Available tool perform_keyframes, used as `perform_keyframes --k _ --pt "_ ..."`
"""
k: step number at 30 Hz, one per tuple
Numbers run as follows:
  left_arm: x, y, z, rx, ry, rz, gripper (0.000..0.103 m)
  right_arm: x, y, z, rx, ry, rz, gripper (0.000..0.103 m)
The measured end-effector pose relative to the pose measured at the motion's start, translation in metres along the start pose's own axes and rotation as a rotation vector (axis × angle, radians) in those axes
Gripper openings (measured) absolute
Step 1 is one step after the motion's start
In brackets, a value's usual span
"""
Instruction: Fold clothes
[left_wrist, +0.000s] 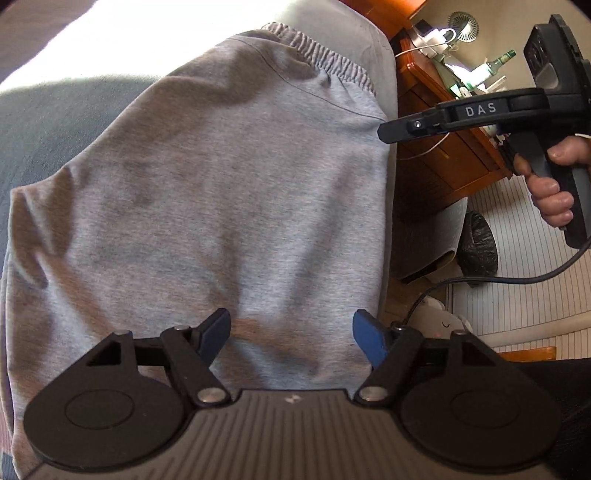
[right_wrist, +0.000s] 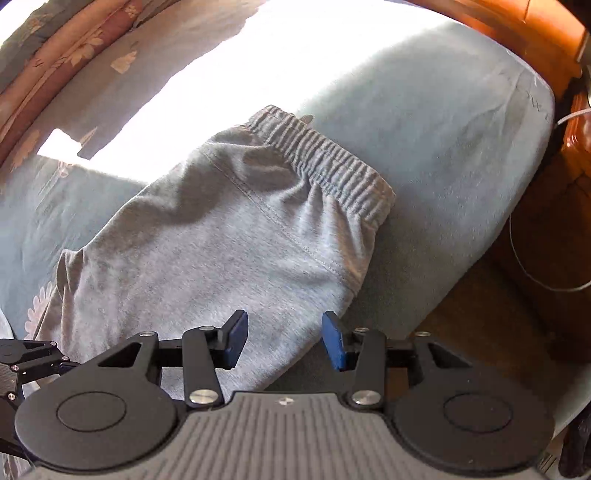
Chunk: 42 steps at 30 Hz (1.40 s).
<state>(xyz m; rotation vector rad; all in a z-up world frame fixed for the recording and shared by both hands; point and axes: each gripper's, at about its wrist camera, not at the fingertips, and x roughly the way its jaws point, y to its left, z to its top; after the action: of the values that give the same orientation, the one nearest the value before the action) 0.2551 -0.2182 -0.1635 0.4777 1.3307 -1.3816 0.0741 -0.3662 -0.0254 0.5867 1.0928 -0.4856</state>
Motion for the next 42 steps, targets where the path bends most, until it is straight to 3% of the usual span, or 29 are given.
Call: perform_keyframes --k 5,12,18,21,25,28,32,36,42 --pt "-0.008 0.024 -0.02 -0.151 -0.034 0.073 0.074 0.023 0.047 0.013 -0.168 0.031 0.095 0.056" --pt "-0.014 0.028 -0.05 -0.217 -0.084 0.099 0.082 0.067 0.077 -0.001 -0.308 0.168 0.069 0.056" --pt "-0.008 0.03 -0.057 -0.261 -0.166 0.036 0.101 0.077 0.086 -0.003 -0.339 0.221 0.096 0.085" --pt "-0.006 0.027 -0.06 -0.255 -0.192 0.043 0.102 0.08 0.088 -0.002 -0.321 0.231 0.101 0.093" --pt "-0.007 0.027 -0.062 -0.253 -0.204 0.038 0.102 0.08 0.094 -0.002 -0.341 0.253 0.09 0.098" --pt "-0.013 0.026 -0.06 -0.296 -0.211 0.064 0.101 0.076 0.1 0.001 -0.362 0.272 0.089 0.093" --pt "-0.044 0.023 -0.064 -0.288 -0.252 0.136 0.1 0.05 0.109 0.016 -0.365 0.231 0.166 0.091" --pt "-0.085 0.035 -0.09 -0.382 -0.26 0.222 0.101 0.037 0.143 0.032 -0.467 0.191 0.273 0.081" --pt "-0.126 0.06 -0.153 -0.596 -0.229 0.371 0.101 0.062 0.254 0.037 -0.631 0.19 0.556 0.074"
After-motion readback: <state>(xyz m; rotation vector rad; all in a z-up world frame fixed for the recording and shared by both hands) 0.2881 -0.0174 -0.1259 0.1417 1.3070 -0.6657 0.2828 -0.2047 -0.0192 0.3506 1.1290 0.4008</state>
